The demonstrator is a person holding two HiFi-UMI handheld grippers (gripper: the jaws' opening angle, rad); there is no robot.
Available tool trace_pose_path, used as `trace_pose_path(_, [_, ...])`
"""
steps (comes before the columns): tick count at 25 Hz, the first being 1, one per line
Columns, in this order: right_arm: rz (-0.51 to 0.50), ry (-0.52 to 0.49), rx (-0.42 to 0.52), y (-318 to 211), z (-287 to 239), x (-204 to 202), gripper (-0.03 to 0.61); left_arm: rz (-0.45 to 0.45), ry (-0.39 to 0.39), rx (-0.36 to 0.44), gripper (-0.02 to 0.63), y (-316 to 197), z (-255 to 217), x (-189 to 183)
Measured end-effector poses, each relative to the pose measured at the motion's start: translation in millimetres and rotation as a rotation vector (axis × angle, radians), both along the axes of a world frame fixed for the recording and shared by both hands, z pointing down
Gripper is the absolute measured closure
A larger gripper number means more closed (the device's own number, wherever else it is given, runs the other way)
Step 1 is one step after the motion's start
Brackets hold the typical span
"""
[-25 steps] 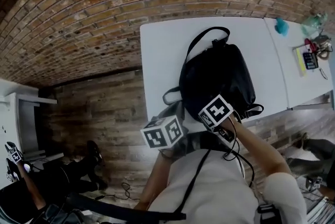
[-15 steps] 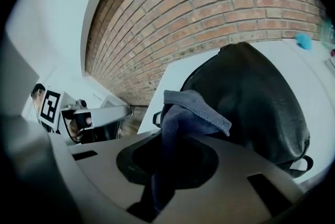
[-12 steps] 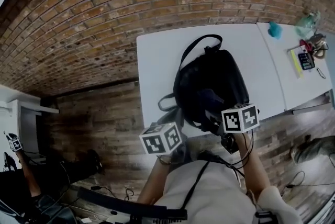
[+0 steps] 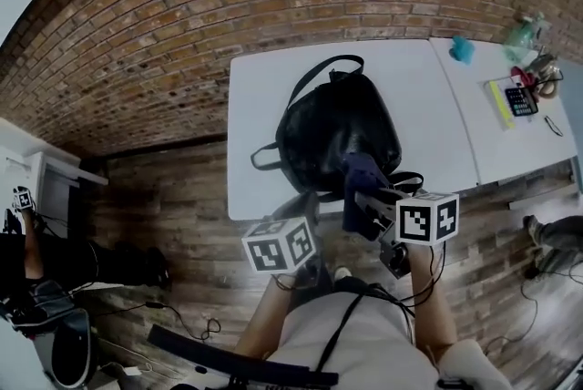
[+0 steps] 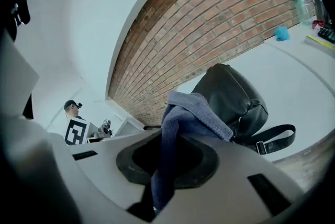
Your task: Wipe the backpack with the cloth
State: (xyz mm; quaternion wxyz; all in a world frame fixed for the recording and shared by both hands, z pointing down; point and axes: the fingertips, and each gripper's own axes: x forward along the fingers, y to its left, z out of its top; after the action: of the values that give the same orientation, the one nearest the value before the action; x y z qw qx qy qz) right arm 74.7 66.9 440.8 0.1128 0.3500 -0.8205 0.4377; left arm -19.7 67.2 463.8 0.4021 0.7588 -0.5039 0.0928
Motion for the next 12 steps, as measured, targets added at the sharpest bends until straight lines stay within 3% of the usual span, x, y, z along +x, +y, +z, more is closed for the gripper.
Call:
trace_pose_path(7, [0.001, -0.037, 0.084, 43, -38, 28, 0.541, -0.067, -0.009, 0.025, 0.609, 46, -18, 13])
trace_pose_path(12, [0.033, -0.044, 0.161, 64, -72, 43, 0.540, -0.018, -0.060, 0.065, 0.609, 58, -42, 21])
